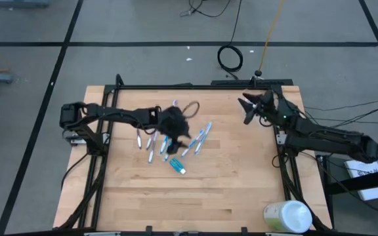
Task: Pick & Place toothbrushing station
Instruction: Put the blue mouthwash into the middle of the transparent organizer
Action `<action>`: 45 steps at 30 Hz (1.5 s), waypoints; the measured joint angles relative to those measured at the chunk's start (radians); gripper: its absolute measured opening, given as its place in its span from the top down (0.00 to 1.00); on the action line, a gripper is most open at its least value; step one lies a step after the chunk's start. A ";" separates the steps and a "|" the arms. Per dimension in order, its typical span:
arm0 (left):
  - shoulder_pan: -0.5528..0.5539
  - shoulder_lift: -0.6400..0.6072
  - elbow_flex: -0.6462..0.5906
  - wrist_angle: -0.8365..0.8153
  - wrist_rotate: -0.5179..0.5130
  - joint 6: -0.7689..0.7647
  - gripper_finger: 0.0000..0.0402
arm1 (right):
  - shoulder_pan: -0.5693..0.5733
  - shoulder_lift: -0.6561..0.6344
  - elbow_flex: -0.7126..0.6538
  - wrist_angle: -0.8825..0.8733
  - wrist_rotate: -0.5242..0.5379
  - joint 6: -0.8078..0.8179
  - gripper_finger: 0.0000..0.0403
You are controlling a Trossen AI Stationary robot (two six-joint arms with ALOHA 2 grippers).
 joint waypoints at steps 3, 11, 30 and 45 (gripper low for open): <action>-0.048 -0.001 0.000 -0.134 0.021 0.078 0.42 | 0.039 -0.001 0.000 0.058 -0.071 -0.020 0.60; -0.147 0.003 0.000 -0.243 -0.231 0.095 0.42 | 0.171 0.000 0.000 0.171 -0.180 -0.156 0.60; -0.250 0.003 -0.027 -0.334 -0.262 0.218 0.42 | 0.354 0.002 0.000 0.193 -0.196 -0.336 0.38; -0.279 0.101 -0.078 -0.147 -0.261 0.184 0.42 | 0.353 0.003 0.001 0.186 -0.194 -0.334 0.40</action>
